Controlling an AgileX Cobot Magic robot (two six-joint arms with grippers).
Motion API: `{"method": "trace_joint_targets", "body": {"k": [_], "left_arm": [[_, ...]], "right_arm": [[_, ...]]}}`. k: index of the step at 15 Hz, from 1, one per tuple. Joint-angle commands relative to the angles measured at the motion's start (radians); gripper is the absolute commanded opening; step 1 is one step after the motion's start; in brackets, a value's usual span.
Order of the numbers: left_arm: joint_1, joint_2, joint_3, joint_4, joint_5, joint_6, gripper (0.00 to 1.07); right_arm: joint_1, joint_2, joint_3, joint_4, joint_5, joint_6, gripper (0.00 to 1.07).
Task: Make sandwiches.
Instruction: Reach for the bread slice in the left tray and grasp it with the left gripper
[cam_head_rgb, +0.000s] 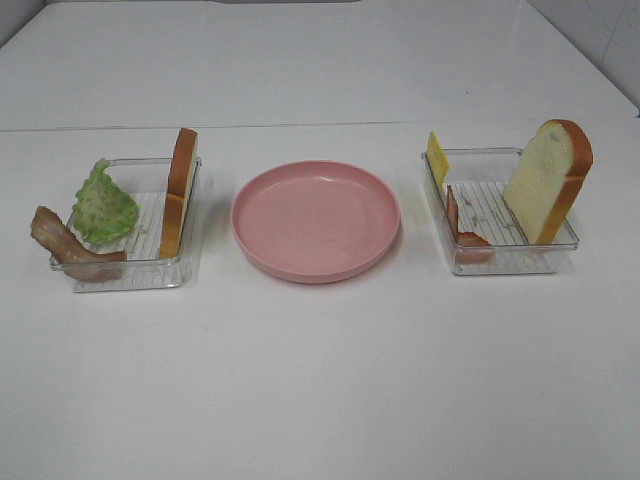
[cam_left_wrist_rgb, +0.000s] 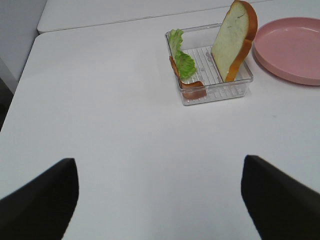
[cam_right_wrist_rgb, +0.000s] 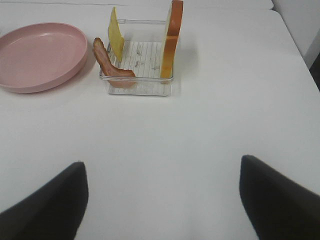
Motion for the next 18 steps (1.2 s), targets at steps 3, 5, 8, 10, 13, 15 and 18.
{"method": "trace_joint_targets", "body": {"k": [3, 5, 8, 10, 13, 15, 18], "left_arm": [[0.002, -0.021, 0.006, -0.005, -0.011, -0.002, 0.84], [0.002, -0.021, 0.006, -0.005, -0.011, -0.002, 0.84], [0.002, -0.021, 0.006, -0.005, -0.011, -0.002, 0.84], [0.002, -0.021, 0.006, -0.005, -0.011, -0.002, 0.84], [0.002, -0.021, 0.006, -0.005, -0.011, -0.002, 0.84], [0.002, -0.021, 0.006, -0.005, -0.011, -0.002, 0.84], [0.002, -0.021, 0.006, -0.005, -0.011, -0.002, 0.84]], "right_arm": [[0.001, -0.014, -0.001, 0.002, -0.012, -0.008, 0.78], [0.001, -0.014, -0.001, 0.002, -0.012, -0.008, 0.78], [0.001, -0.014, -0.001, 0.002, -0.012, -0.008, 0.78], [0.001, -0.014, -0.001, 0.002, -0.012, -0.008, 0.78], [0.001, -0.014, -0.001, 0.002, -0.012, -0.008, 0.78], [0.001, -0.014, -0.001, 0.002, -0.012, -0.008, 0.78], [0.001, -0.014, -0.001, 0.002, -0.012, -0.008, 0.78]]}}
